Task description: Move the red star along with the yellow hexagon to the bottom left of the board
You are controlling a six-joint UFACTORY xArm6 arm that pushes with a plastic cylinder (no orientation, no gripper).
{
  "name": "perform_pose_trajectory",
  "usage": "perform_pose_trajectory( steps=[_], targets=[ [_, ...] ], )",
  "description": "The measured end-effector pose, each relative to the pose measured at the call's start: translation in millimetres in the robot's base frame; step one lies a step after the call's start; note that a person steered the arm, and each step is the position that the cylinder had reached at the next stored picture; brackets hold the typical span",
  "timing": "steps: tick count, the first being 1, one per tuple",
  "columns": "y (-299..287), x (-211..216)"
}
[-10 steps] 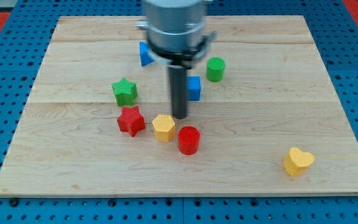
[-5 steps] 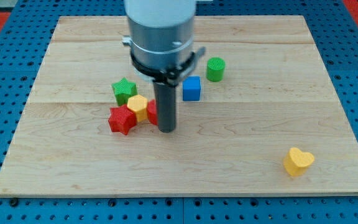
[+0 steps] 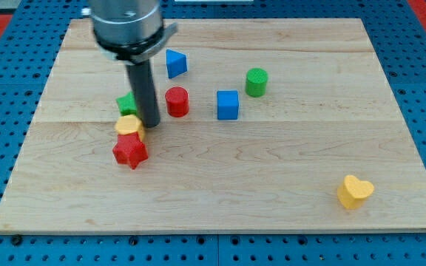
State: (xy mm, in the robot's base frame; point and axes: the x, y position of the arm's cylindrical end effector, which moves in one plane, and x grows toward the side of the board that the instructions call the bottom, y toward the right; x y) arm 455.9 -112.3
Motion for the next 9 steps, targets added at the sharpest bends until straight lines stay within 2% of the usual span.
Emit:
perform_pose_trajectory(
  steps=[1, 2, 3, 4, 5, 6, 7, 8, 9],
  targets=[
    [-11.8, 40.5],
    [-0.8, 56.7],
    [40.1, 66.6],
    [-42.4, 91.2],
    [-121.6, 91.5],
    [-15.8, 91.0],
    [52.9, 64.4],
    [25.0, 15.1],
    [-30.3, 10.5]
  ],
)
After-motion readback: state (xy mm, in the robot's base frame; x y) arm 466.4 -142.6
